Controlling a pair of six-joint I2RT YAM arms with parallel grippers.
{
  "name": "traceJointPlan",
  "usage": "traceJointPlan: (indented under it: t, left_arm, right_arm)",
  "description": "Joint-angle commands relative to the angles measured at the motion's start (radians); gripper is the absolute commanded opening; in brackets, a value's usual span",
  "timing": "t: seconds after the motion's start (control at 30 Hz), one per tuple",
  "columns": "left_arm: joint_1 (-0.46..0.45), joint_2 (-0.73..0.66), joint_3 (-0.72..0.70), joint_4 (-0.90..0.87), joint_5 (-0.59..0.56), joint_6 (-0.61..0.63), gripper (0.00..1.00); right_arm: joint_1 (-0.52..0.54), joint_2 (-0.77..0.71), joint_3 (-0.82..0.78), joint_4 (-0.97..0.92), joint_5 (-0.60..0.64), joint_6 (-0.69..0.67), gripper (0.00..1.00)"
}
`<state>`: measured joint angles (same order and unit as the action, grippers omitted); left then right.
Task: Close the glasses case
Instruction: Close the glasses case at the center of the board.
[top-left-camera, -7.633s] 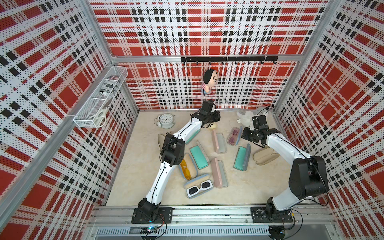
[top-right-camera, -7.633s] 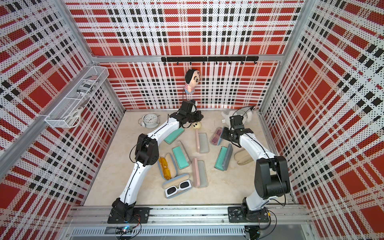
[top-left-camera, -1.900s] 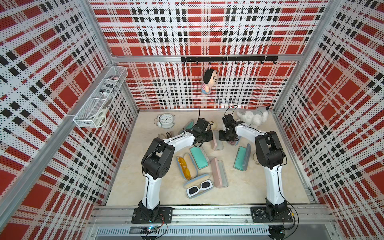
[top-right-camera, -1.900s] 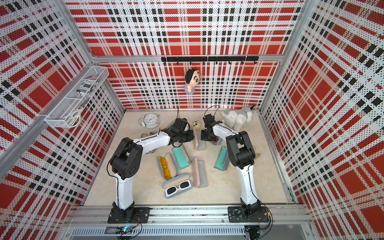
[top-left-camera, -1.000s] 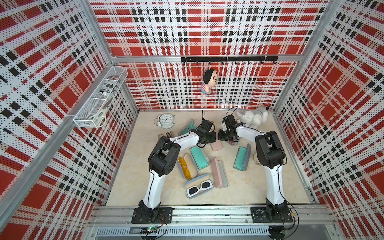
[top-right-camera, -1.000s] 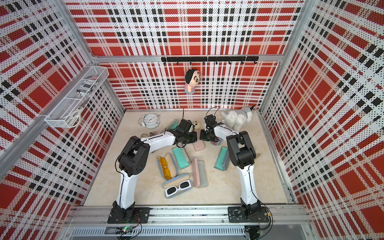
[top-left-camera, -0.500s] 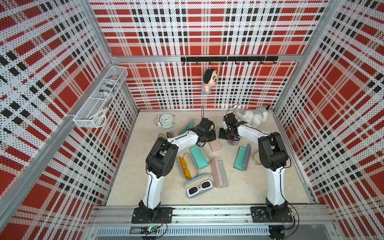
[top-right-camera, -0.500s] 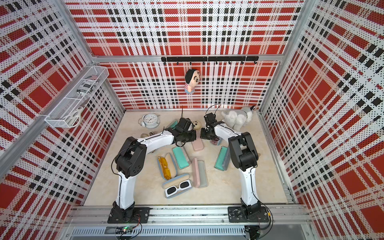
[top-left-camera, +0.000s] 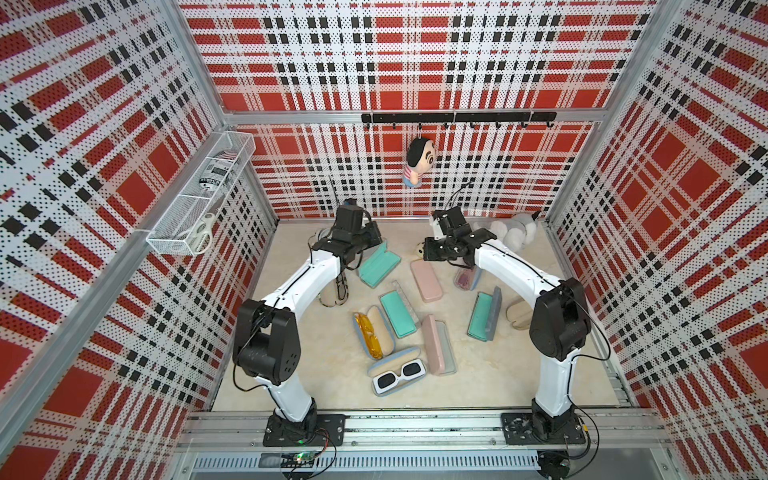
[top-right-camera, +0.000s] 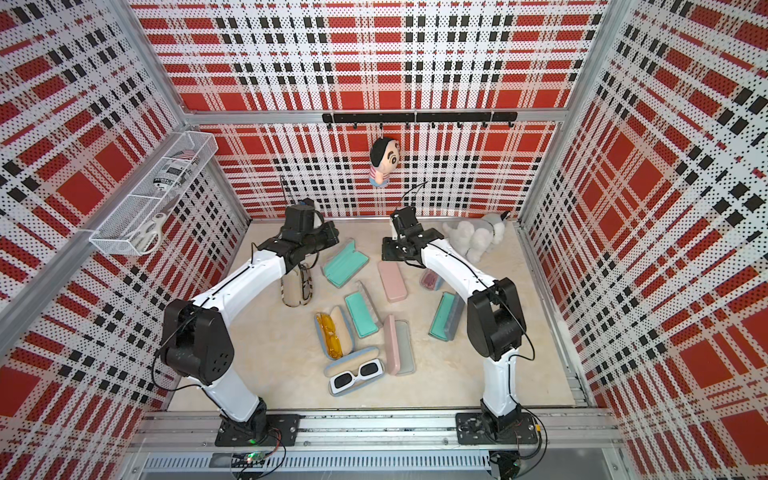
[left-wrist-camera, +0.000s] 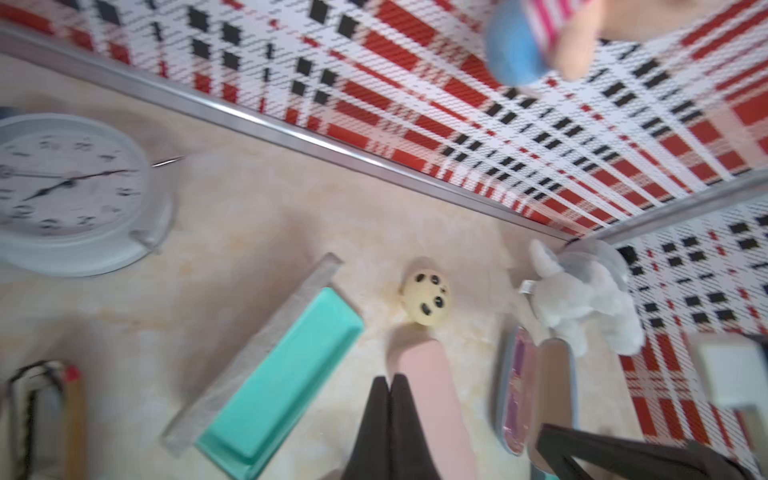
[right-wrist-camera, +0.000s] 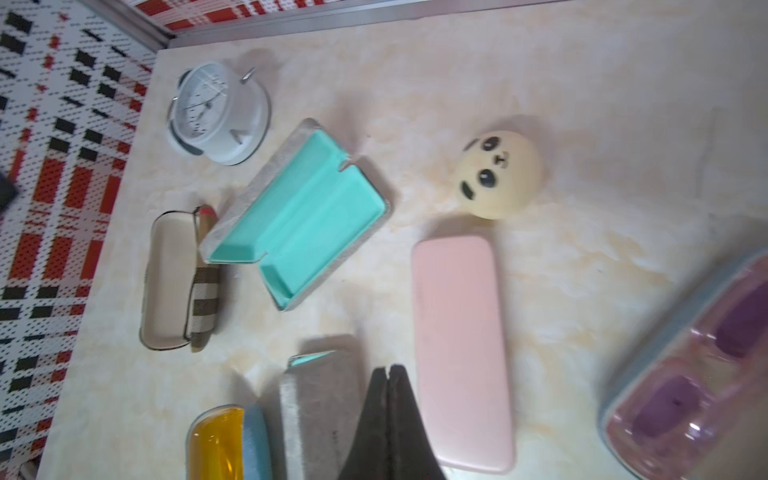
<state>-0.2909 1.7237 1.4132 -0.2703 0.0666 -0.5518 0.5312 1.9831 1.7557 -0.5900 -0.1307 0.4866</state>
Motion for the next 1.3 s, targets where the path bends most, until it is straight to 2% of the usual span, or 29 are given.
traceJointPlan:
  t: [0.0, 0.2, 0.5, 0.8, 1.27]
  left_arm:
    - [0.034, 0.018, -0.044, -0.005, 0.019, 0.033, 0.0]
    - [0.099, 0.062, -0.068, 0.017, 0.02, 0.045, 0.0]
    - [0.134, 0.174, -0.017, 0.032, 0.031, 0.067, 0.0]
    - [0.134, 0.283, 0.036, 0.037, 0.056, 0.071, 0.0]
    - [0.095, 0.297, 0.015, 0.04, 0.071, 0.059, 0.0]
  right_arm:
    - [0.024, 0.098, 0.036, -0.005, -0.028, 0.009, 0.0]
    - [0.053, 0.233, 0.127, 0.023, -0.03, 0.007, 0.0]
    - [0.056, 0.391, 0.243, 0.039, -0.032, 0.014, 0.0]
    - [0.055, 0.488, 0.329, 0.027, -0.053, 0.001, 0.0]
    - [0.055, 0.556, 0.399, 0.019, -0.093, 0.01, 0.01]
